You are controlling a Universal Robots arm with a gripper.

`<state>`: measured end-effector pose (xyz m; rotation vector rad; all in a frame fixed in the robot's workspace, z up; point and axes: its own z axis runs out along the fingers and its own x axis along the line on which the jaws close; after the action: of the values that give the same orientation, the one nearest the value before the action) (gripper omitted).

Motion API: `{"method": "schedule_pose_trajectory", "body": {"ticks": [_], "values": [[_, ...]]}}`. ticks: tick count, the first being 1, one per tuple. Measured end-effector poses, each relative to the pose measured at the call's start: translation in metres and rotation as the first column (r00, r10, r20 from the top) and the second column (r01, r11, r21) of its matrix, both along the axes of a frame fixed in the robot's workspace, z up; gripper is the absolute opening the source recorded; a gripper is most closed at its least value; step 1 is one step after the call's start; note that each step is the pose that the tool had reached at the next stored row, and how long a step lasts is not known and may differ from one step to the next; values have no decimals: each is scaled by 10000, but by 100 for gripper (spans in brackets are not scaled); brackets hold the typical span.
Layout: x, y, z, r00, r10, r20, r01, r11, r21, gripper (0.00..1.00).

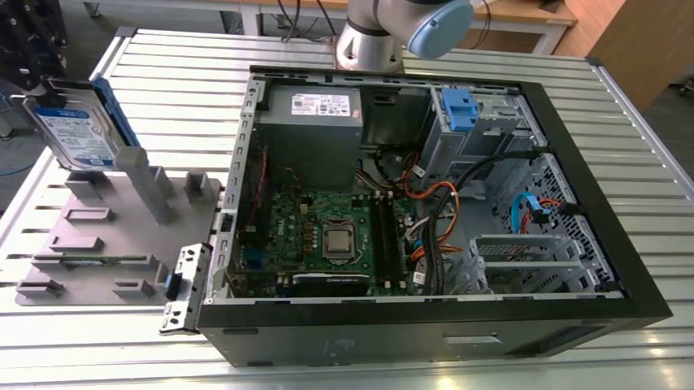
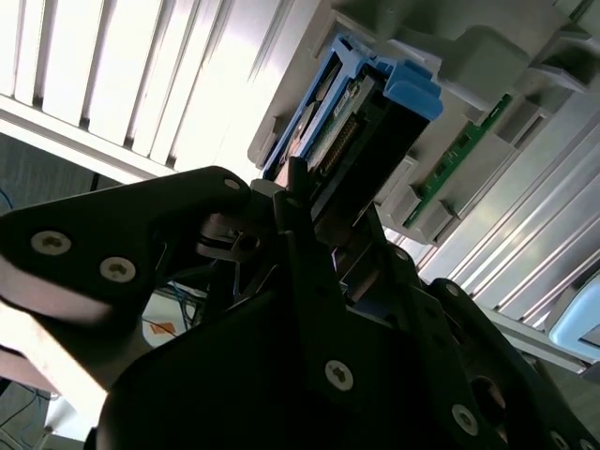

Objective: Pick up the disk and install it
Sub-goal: 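Pick up the disk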

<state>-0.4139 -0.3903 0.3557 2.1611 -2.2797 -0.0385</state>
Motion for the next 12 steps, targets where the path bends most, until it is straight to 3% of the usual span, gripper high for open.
{"method": "schedule_pose_trajectory", "body": {"ticks": [12], "values": [[0, 0, 174, 10000, 0, 0, 0, 10000, 0, 35]]}}
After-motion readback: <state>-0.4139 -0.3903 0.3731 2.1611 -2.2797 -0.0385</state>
